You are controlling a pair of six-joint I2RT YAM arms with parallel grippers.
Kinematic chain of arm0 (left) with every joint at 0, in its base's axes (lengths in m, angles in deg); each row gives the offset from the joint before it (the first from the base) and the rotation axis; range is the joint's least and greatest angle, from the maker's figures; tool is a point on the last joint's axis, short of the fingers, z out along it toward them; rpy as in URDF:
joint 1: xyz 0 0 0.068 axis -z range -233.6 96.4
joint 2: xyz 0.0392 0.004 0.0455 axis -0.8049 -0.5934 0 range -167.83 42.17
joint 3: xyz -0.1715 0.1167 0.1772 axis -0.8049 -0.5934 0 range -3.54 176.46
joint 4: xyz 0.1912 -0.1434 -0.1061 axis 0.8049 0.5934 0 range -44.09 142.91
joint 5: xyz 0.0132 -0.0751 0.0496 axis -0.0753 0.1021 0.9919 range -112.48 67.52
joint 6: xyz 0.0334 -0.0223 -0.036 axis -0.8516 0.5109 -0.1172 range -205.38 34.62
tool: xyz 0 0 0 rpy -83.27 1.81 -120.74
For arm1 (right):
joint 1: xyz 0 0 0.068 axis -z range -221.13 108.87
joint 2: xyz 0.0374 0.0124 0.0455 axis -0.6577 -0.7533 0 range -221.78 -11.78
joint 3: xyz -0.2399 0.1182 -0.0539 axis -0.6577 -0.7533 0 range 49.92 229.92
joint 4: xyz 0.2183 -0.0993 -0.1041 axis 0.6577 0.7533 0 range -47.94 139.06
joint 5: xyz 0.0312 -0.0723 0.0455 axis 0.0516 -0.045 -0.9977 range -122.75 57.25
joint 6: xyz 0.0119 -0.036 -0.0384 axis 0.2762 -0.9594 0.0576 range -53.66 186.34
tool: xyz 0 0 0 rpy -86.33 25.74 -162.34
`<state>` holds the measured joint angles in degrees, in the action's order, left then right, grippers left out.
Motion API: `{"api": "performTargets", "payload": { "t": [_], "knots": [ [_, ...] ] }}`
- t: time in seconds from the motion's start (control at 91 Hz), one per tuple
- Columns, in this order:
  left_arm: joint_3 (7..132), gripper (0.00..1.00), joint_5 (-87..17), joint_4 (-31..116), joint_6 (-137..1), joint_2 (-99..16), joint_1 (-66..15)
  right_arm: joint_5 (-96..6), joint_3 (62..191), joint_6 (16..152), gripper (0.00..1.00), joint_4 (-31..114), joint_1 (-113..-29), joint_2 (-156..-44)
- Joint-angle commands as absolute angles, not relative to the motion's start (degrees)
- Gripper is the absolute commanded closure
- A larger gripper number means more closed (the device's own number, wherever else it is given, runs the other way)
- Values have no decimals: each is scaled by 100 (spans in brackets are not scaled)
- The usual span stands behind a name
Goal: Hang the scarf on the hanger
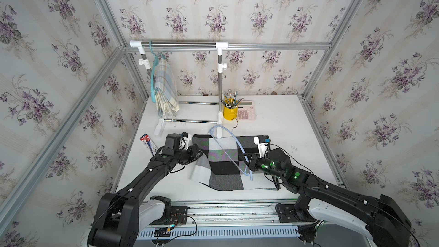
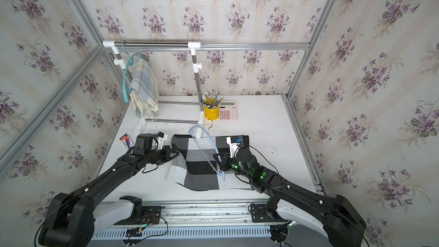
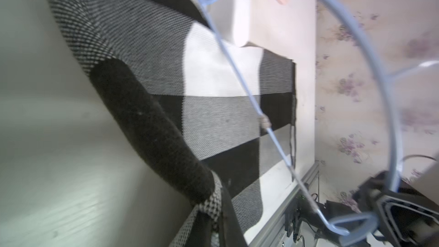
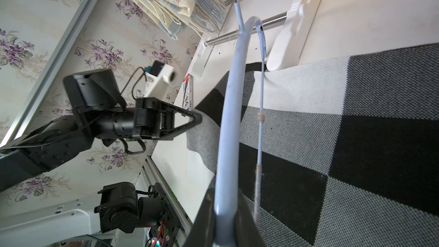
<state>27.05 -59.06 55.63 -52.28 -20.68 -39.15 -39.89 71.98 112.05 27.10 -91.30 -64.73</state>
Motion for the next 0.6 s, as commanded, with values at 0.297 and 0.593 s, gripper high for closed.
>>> {"api": "performTargets", "payload": {
  "t": [0.297, 0.593],
  "knots": [
    [4139, 100, -5053, 5415, -4871, -2960, -1777, -4086, 6749, 11717, 100, 2881, -9406, -6604],
    [5076, 100, -4710, 4311, -4674, -5643, -862, -3877, 6355, 11638, 100, 2567, -9475, -6506]
  ]
}}
